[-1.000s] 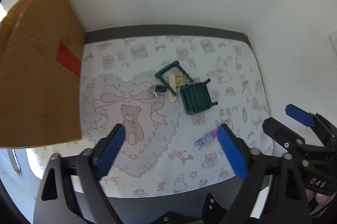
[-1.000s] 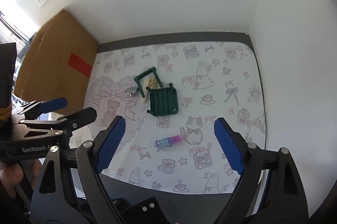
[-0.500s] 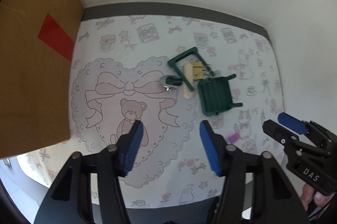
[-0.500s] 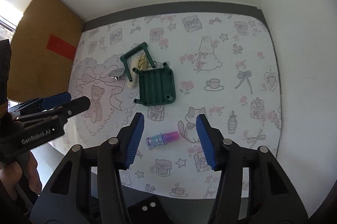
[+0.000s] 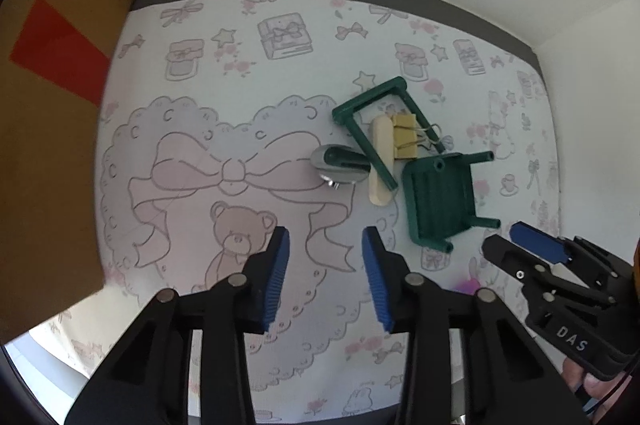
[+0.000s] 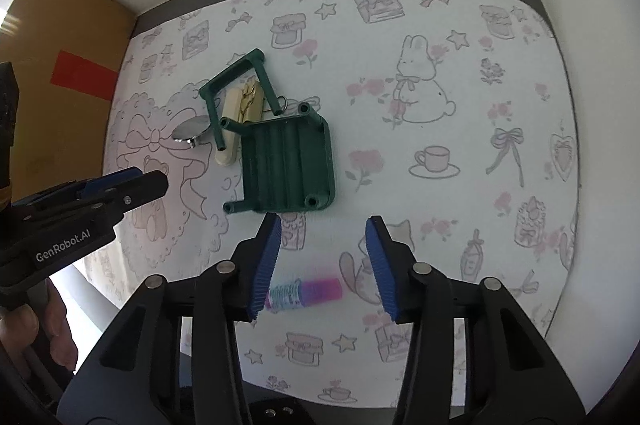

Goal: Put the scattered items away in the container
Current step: 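Grasp the green toy chair with the right gripper while the left gripper grasps the silver disc, then lift the green chair and silver disc and carry both over the box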

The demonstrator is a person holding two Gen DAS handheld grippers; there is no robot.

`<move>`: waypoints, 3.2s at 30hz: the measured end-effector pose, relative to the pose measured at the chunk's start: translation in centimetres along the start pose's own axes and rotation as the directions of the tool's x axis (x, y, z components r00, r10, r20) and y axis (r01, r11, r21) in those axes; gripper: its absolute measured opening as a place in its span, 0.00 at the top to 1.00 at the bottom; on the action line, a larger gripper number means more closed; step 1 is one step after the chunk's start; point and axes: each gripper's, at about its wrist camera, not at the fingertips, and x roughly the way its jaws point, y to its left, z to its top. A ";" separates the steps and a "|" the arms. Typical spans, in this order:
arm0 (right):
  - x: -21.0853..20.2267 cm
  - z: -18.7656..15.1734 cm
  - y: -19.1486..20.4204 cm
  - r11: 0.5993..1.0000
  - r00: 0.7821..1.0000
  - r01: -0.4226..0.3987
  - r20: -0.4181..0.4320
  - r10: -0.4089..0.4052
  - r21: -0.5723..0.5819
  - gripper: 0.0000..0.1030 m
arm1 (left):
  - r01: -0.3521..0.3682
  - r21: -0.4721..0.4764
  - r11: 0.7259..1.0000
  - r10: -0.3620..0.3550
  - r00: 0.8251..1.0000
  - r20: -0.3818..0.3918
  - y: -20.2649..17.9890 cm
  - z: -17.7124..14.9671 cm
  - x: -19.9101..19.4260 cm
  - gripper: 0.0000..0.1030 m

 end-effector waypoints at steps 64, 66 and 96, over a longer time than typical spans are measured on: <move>0.2 1.8 -1.4 0.999 0.999 -0.021 -0.025 0.022 0.027 0.91 | 0.035 0.105 0.994 -0.038 0.999 0.027 -1.0 3.1 1.7 0.31; 0.6 2.2 -1.5 0.999 0.999 -0.023 -0.031 0.024 0.026 0.91 | 0.037 0.112 0.993 -0.038 0.999 0.005 -1.3 3.3 2.5 0.31; 0.4 2.6 -1.9 0.999 0.999 -0.027 -0.031 0.028 0.031 0.91 | 0.129 0.229 0.965 -0.114 0.990 -0.080 -2.9 1.2 2.5 0.73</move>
